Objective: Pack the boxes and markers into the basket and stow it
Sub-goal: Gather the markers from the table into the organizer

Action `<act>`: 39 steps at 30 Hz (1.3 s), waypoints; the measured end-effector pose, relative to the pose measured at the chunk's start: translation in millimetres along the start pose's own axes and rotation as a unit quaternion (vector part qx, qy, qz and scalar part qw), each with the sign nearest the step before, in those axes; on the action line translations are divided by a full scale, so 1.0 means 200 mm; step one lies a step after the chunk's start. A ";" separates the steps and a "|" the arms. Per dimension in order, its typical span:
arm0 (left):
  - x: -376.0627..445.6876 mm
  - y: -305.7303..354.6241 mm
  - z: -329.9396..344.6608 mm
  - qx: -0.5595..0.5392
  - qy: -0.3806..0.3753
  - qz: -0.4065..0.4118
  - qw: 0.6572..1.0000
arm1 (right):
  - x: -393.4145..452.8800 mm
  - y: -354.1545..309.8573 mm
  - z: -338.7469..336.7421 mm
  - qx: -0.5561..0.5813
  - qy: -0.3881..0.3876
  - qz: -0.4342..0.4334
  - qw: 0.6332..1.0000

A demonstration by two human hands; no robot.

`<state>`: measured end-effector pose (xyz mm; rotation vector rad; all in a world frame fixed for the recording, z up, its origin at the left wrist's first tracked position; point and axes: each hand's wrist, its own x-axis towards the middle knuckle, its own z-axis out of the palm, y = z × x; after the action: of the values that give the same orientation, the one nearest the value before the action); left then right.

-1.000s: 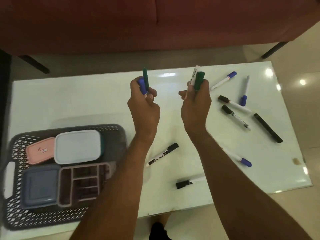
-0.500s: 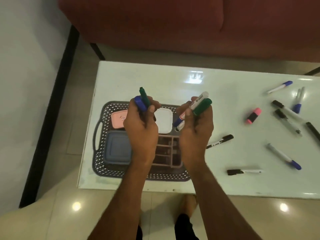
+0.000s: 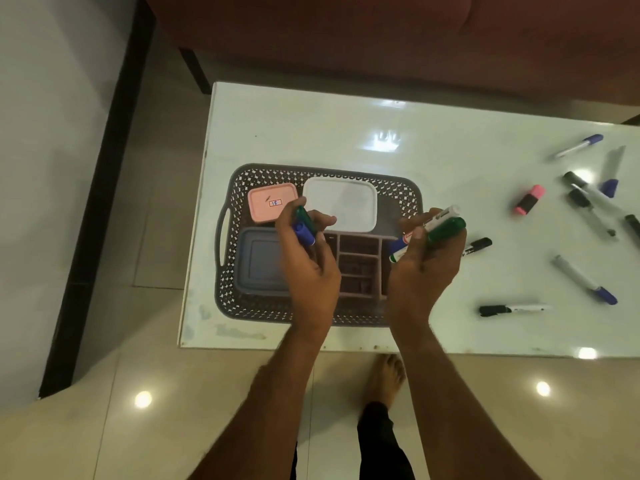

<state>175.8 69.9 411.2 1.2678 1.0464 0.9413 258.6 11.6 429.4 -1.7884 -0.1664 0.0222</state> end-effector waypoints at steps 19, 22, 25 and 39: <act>-0.02 -0.09 0.04 0.064 0.000 -0.014 0.998 | -0.02 0.13 -0.01 -0.030 -0.094 0.029 0.995; -0.04 -0.08 0.05 0.060 0.011 -0.005 0.998 | -0.01 0.15 -0.05 -0.007 -0.106 0.029 0.994; -0.04 -0.07 0.06 0.080 0.061 0.043 0.994 | 0.03 0.15 -0.09 0.016 -0.114 0.032 0.993; -0.26 0.14 0.74 0.116 0.030 0.176 0.977 | 0.53 0.17 -0.57 -0.049 -0.076 -0.052 0.995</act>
<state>304.1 -17.8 445.6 1.6648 1.0180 1.1547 378.9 -92.9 430.8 -1.8749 -0.3749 0.0777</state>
